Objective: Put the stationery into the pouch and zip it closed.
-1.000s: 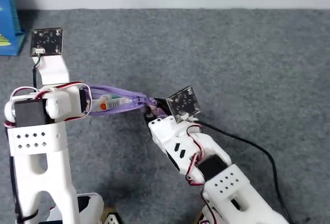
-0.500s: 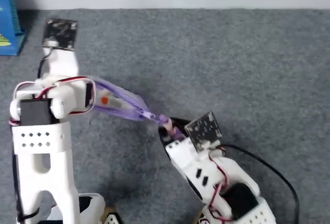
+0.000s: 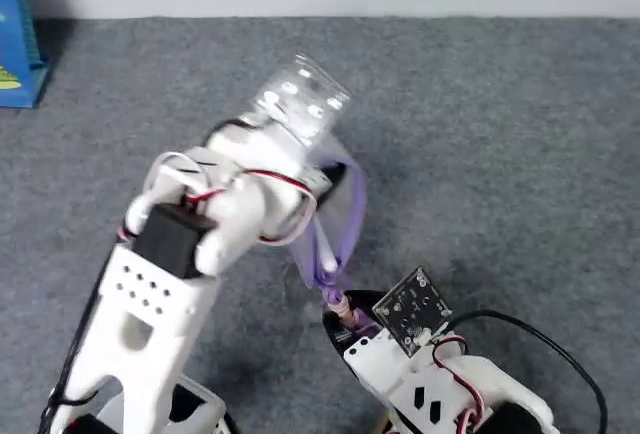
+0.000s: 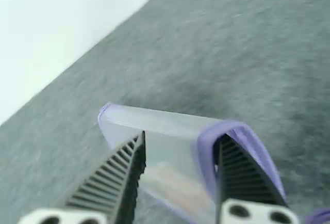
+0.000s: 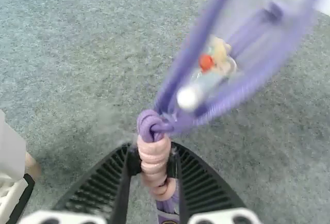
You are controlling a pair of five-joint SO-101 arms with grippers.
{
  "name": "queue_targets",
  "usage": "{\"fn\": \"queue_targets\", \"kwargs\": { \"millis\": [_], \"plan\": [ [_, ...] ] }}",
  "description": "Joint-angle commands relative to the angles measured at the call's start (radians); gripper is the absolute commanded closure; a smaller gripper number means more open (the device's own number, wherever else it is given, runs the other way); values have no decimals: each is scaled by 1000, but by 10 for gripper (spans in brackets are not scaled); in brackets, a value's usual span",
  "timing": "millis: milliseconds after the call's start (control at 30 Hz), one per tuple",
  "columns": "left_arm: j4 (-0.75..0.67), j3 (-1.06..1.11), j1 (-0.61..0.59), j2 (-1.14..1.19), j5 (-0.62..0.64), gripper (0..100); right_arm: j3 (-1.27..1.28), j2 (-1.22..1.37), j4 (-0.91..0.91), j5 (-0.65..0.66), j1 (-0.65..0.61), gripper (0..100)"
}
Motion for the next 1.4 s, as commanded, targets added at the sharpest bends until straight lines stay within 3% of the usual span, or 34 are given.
{"fn": "queue_targets", "kwargs": {
  "millis": [0,233,400,567,733,867,1100,1367],
  "plan": [
    [-26,-93,49,29,-9,793,-61,4,1,-11,-7,991],
    [71,-232,55,34,-5,793,-63,4,1,-37,5,991],
    [170,-369,100,34,-3,793,-63,4,-41,-37,105,991],
    [213,-401,49,34,-12,793,-83,4,-94,-37,177,991],
    [381,-395,-15,34,-107,793,-178,4,-148,-15,265,991],
    [528,-390,18,32,-186,794,-195,4,-209,15,317,991],
    [489,-179,69,-66,-155,741,-199,5,-229,25,329,991],
    [229,156,133,-252,-20,711,-199,5,-259,21,329,991]
  ]
}}
